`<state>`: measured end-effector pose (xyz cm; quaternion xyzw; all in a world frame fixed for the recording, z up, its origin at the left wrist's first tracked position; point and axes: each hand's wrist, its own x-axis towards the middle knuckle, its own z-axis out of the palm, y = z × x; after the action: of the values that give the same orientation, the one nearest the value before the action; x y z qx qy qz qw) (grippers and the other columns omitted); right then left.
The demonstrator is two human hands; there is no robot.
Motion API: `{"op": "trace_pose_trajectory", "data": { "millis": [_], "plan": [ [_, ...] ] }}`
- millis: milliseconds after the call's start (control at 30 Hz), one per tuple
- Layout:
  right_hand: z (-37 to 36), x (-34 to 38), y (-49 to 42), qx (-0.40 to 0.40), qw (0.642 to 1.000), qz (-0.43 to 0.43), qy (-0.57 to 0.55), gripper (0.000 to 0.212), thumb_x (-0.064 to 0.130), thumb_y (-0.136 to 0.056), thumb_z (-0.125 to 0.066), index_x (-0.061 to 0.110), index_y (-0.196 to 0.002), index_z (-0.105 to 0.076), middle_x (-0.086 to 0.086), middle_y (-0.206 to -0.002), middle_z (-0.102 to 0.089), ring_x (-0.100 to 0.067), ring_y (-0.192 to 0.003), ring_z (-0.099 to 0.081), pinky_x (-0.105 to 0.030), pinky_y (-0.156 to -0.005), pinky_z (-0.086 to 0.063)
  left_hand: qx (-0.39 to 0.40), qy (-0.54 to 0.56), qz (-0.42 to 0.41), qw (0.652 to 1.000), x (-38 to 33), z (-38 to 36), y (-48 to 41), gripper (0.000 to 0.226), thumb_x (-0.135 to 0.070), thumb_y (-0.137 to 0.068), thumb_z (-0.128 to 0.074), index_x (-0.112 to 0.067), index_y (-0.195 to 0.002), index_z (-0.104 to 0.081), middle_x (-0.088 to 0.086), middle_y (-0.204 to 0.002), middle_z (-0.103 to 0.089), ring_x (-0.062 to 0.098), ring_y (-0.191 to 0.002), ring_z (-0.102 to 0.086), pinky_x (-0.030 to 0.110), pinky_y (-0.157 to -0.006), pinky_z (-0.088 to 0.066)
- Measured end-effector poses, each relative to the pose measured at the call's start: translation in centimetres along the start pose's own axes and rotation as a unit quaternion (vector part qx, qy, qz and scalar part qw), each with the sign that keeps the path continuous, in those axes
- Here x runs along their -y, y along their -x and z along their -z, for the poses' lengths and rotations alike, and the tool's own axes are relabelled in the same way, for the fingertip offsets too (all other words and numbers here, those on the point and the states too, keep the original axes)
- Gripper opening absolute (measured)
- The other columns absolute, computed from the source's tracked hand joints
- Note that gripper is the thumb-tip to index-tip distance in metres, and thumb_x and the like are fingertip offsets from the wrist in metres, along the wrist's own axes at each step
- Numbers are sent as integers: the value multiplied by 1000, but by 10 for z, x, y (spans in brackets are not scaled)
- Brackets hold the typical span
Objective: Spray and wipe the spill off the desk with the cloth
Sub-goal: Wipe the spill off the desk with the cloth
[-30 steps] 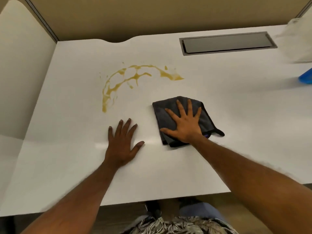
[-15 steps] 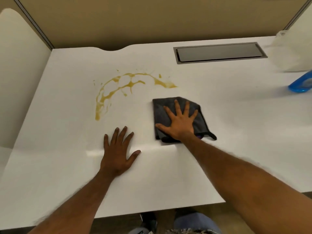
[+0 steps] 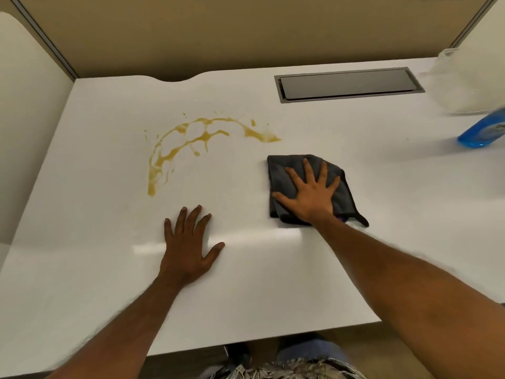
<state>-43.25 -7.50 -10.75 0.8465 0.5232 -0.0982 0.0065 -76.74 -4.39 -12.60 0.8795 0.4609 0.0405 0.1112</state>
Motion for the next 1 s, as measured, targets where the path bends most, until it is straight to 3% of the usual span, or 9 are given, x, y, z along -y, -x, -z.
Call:
{"op": "trace_pose_trajectory", "data": {
  "millis": [133, 233, 400, 567, 667, 733, 867, 1000],
  "plan": [
    [-9, 49, 16, 7, 994, 104, 19, 90, 94, -71, -18, 50, -150, -12, 1, -165, 6, -40, -147, 19, -76, -106, 8, 6, 24, 8, 1000, -17, 6, -16, 76, -65, -89, -27, -22, -151, -32, 2, -164, -19, 25, -152, -13, 57, -120, -7],
    [-30, 29, 64, -22, 985, 172, 12, 81, 91, -75, -24, 54, -147, -18, 4, -165, -2, -38, -149, 12, -76, -107, -2, 13, 29, 7, 999, -26, 7, -26, 75, -64, -88, -24, -23, -151, -31, 3, -164, -19, 24, -151, -15, 56, -120, -10],
    [-16, -50, 70, -32, 995, 87, 22, 80, 93, -75, -19, 57, -146, -13, 9, -165, -1, -35, -150, 10, -76, -109, -1, 15, 6, -6, 1000, -33, 7, -33, 75, -63, -89, -23, -20, -149, -36, 4, -163, -23, 26, -151, -18, 58, -119, -10],
    [1, -29, -2, -6, 1000, 6, 3, 93, 97, -66, -10, 53, -149, -8, 4, -165, 6, -39, -148, 16, -75, -107, 10, -4, 4, 4, 1000, -33, -1, -40, 73, -62, -90, -26, -21, -148, -38, 4, -162, -26, 26, -150, -21, 58, -118, -12],
    [5, 5, -34, 2, 1000, 17, -6, 95, 95, -67, -12, 50, -150, -8, 1, -165, 9, -41, -146, 20, -76, -104, 15, -6, 4, 7, 1000, -34, -1, -52, 72, -62, -89, -25, -22, -148, -37, 5, -162, -26, 25, -150, -21, 56, -119, -13],
    [3, 26, -35, 4, 998, 68, 9, 92, 94, -70, -15, 50, -150, -10, 0, -165, 7, -41, -146, 20, -76, -105, 16, -12, 6, 5, 1000, -35, 1, -60, 72, -61, -89, -26, -21, -148, -39, 6, -161, -27, 25, -149, -22, 56, -119, -14],
    [-11, 8, -7, -31, 984, 176, 9, 81, 90, -76, -23, 54, -148, -16, 6, -165, -1, -36, -149, 13, -76, -107, 2, -8, 9, 6, 1000, -33, 7, -74, 73, -60, -89, -25, -20, -148, -39, 7, -161, -29, 26, -149, -24, 53, -119, -17],
    [-1, -29, -23, -26, 994, 100, 20, 85, 93, -72, -15, 55, -147, -11, 7, -165, 1, -35, -149, 13, -75, -108, 6, -7, 2, 2, 1000, -32, 10, -82, 70, -58, -90, -29, -18, -145, -44, 8, -158, -34, 26, -147, -30, 53, -117, -20]
  ]
}}
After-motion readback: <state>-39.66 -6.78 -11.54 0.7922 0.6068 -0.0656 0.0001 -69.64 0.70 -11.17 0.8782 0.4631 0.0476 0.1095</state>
